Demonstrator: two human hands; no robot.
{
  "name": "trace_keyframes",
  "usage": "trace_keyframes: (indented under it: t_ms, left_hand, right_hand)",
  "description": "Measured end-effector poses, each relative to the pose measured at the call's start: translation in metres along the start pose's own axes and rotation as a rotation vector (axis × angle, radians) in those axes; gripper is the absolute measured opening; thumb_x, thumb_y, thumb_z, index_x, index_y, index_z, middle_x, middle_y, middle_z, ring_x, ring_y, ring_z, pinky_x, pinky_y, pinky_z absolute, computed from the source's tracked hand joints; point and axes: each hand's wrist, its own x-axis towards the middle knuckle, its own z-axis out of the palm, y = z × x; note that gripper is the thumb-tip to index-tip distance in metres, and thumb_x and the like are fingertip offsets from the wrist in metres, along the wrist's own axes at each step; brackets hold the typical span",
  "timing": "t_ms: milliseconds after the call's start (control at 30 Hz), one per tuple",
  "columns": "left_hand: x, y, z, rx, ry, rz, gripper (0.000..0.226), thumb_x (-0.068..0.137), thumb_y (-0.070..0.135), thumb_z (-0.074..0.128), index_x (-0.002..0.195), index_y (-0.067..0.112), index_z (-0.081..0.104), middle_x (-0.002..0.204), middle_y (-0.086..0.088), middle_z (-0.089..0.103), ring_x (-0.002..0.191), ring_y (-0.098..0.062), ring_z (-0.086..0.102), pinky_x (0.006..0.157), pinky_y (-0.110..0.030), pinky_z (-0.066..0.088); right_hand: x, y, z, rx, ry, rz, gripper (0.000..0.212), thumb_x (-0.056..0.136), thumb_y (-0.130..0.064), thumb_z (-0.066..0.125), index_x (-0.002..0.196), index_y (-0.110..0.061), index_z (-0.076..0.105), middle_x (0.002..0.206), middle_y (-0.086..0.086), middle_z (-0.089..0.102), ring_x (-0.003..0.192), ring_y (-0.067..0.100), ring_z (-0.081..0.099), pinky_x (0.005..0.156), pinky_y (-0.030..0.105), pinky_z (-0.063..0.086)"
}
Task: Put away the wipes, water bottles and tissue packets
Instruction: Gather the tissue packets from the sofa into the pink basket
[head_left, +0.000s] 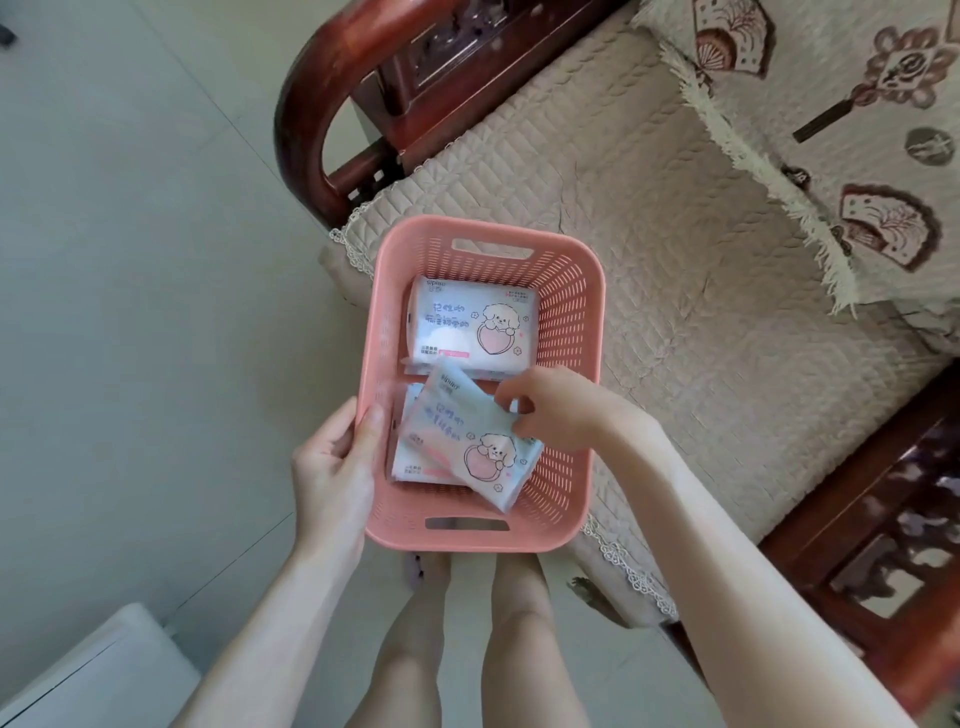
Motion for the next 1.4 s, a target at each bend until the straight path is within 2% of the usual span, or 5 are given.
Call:
trace_keyframes:
  t_ms: [667, 1033, 1133, 1233, 1400]
  left_hand:
    - [-0.006, -0.005, -0.038, -0.019, -0.123, -0.013, 0.028, 0.097, 0.014, 0.055, 0.089, 0.03, 0.075, 0.091, 0.007, 0.074, 0.087, -0.014, 0.061, 0.076, -0.023, 0.053]
    - [0.004, 0.002, -0.05, 0.083, -0.216, 0.038, 0.035, 0.097, 0.011, 0.054, 0.093, 0.038, 0.075, 0.093, 0.009, 0.075, 0.086, -0.007, 0.065, 0.076, -0.021, 0.054]
    - [0.005, 0.005, -0.054, 0.084, -0.221, 0.04, 0.038, 0.096, 0.01, 0.055, 0.093, 0.041, 0.075, 0.095, 0.01, 0.076, 0.088, -0.003, 0.068, 0.073, -0.016, 0.054]
    - [0.007, 0.004, -0.061, 0.089, -0.244, 0.022, 0.034, 0.096, 0.011, 0.055, 0.096, 0.037, 0.076, 0.098, 0.006, 0.076, 0.089, -0.007, 0.069, 0.074, -0.02, 0.056]
    - [0.008, 0.006, -0.07, 0.081, -0.304, 0.011, 0.027, 0.094, 0.015, 0.057, 0.099, 0.033, 0.076, 0.099, 0.003, 0.076, 0.089, -0.009, 0.069, 0.076, -0.022, 0.056]
  right_hand:
    - [0.016, -0.014, 0.072, -0.015, 0.246, -0.051, 0.05, 0.089, -0.001, 0.052, 0.133, -0.024, 0.058, 0.127, 0.005, 0.059, 0.113, 0.027, 0.045, 0.093, 0.033, 0.034]
    - [-0.022, -0.016, 0.01, 0.516, 0.819, -0.085, 0.055, 0.081, -0.021, 0.075, 0.132, -0.026, 0.056, 0.121, -0.018, 0.053, 0.122, 0.012, 0.048, 0.104, 0.037, 0.04]
    - [-0.022, -0.012, -0.004, 0.453, 0.803, -0.081, 0.057, 0.083, -0.027, 0.073, 0.136, -0.03, 0.052, 0.114, -0.036, 0.041, 0.124, 0.003, 0.035, 0.104, 0.031, 0.029]
    - [-0.013, -0.007, -0.012, 0.369, 0.693, -0.049, 0.061, 0.085, -0.027, 0.071, 0.14, -0.028, 0.047, 0.134, -0.017, 0.05, 0.13, 0.011, 0.04, 0.111, 0.042, 0.03]
    - [0.003, 0.003, -0.02, 0.272, 0.517, -0.003, 0.038, 0.089, -0.025, 0.067, 0.126, -0.025, 0.061, 0.1, -0.012, 0.067, 0.081, 0.0, 0.057, 0.072, 0.016, 0.041]
